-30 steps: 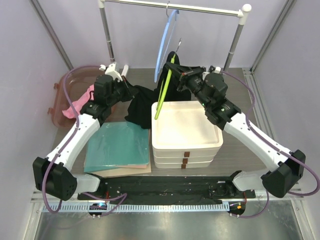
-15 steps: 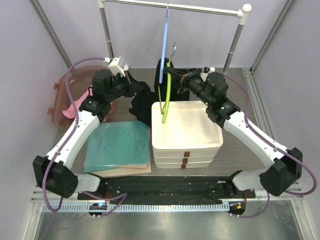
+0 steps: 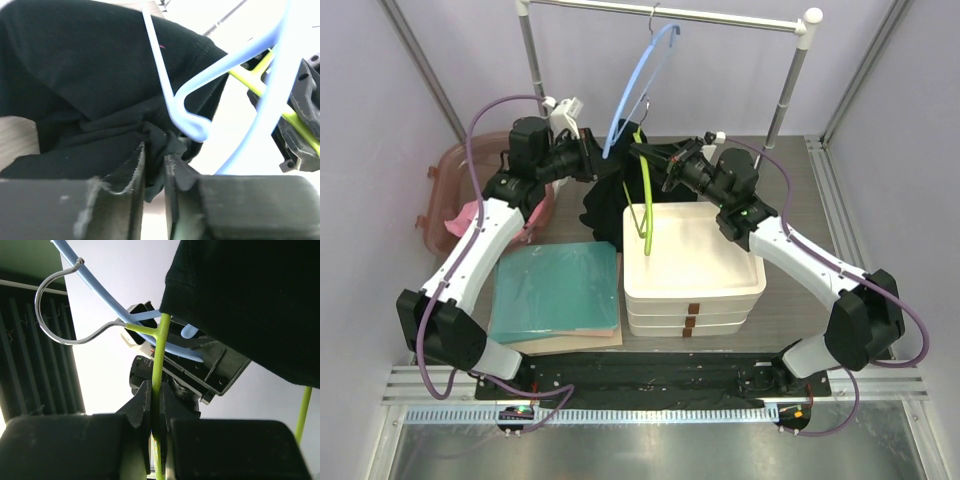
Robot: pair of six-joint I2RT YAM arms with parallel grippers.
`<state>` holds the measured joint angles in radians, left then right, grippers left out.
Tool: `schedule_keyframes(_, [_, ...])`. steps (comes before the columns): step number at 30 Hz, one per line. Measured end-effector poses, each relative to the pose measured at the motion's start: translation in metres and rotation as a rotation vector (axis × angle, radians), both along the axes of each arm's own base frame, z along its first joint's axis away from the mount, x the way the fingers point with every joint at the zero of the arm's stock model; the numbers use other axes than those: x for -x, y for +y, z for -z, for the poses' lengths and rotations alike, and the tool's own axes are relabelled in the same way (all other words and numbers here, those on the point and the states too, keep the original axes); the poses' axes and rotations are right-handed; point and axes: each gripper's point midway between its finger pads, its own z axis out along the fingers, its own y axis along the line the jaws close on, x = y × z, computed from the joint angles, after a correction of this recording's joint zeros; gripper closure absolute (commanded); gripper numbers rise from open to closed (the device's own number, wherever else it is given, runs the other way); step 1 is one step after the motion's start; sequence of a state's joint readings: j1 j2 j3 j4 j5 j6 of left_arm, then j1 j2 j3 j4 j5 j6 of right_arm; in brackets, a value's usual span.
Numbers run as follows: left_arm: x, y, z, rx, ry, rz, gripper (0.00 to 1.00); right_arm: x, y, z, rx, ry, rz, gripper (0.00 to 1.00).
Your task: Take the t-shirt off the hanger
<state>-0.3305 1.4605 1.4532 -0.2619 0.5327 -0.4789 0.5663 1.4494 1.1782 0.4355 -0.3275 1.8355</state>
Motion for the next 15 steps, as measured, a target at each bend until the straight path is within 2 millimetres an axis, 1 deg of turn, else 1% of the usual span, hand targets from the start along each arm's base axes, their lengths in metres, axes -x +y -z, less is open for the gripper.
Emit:
schedule_keyframes(1, [0.001,-0.001,0.002,0.006,0.010,0.004,0.68,-0.001,0.001,0.001,-0.004,0.001,-0.002,0.99])
schedule_keyframes(2, [0.002,-0.002,0.003,0.009,0.016,0.011,0.59,-0.001,0.001,0.002,-0.008,0.000,-0.005,0.99])
schedule_keyframes(5, [0.004,-0.006,0.004,0.013,0.022,0.023,0.46,0.000,0.001,0.001,-0.020,0.002,-0.011,0.99])
schedule_keyframes(6, [0.004,-0.008,0.004,0.015,0.022,0.027,0.35,0.001,0.001,0.001,-0.024,0.002,-0.012,0.99])
schedule_keyframes(8, [0.006,-0.013,0.004,0.013,0.016,0.035,0.29,0.001,0.000,-0.001,-0.030,0.001,-0.014,0.99])
schedule_keyframes(11, [0.007,-0.019,0.004,0.020,0.022,0.034,0.28,0.002,0.000,-0.002,-0.034,-0.005,-0.016,0.99])
schedule_keyframes(13, [0.004,-0.019,0.003,0.020,0.023,0.022,0.30,0.002,0.000,-0.001,-0.035,-0.007,-0.016,0.99])
schedule_keyframes(15, [0.002,-0.019,0.004,0.017,0.024,0.006,0.34,0.003,0.001,-0.001,-0.035,-0.007,-0.017,0.99])
